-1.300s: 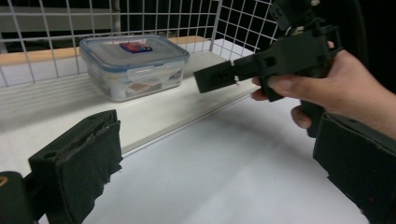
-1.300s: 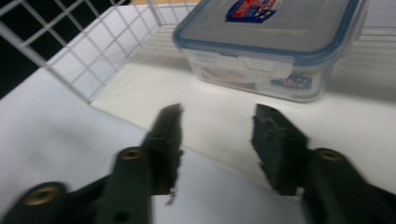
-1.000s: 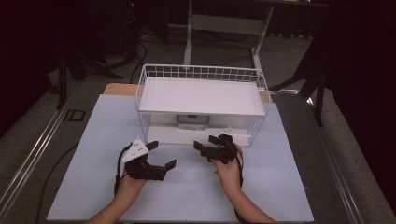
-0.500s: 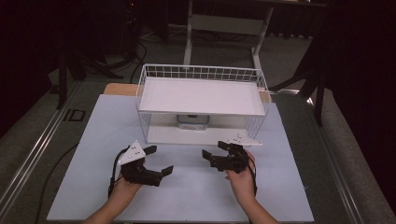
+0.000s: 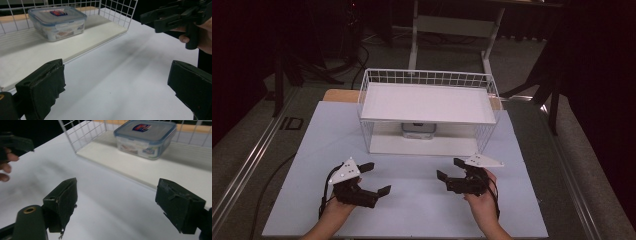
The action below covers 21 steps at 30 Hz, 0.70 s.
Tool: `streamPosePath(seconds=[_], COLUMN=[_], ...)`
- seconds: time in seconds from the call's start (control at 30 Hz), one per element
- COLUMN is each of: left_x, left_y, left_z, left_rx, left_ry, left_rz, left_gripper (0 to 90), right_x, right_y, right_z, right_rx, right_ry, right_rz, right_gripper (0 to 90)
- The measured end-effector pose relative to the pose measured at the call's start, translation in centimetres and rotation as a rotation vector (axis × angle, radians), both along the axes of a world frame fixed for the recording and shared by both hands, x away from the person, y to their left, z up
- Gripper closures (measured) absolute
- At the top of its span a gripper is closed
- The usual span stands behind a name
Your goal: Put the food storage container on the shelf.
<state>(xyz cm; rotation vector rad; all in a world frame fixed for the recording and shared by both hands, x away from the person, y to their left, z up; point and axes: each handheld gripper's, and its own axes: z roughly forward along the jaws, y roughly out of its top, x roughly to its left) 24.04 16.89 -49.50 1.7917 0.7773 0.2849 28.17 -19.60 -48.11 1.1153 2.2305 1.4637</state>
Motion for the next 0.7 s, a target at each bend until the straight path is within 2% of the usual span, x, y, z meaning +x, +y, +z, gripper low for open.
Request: streamPosePath(seconds=[0.2, 0.3, 0.33, 0.4, 0.57, 0.7], left_x=[-0.4, -0.7, -0.9, -1.1, -1.2, -1.3], left_y=[0.5, 0.7, 0.7, 0.8, 1.5, 2.0], left_z=[-0.2, -0.4, -0.4, -0.6, -1.2, -1.2], left_rx=[-0.012, -0.037, -0.033, -0.020, -0.028, -0.034], left_ry=[0.003, 0.000, 0.000, -0.001, 0.017, 0.003], left_rz=[-0.009, -0.051, -0.058, -0.059, -0.052, -0.035], left_gripper=[2.1, 2.1, 2.1, 2.1, 2.1, 2.1], right_x=[-0.9, -1.0, -1.1, -1.3, -2.0, -2.7], right_y=[-0.9, -1.4, -1.6, -1.9, -3.1, -3.7], right_z=[-0.3, -0.5, -0.5, -0.6, -0.5, -0.5], right_rx=[0.027, 0.025, 0.024, 0.019, 0.007, -0.023], right_ry=[0.020, 0.019, 0.018, 0.015, 0.007, -0.004], right_rz=[0.019, 0.031, 0.030, 0.028, 0.049, 0.079], right_gripper=[17.7, 17.7, 17.7, 17.7, 17.8, 17.8])
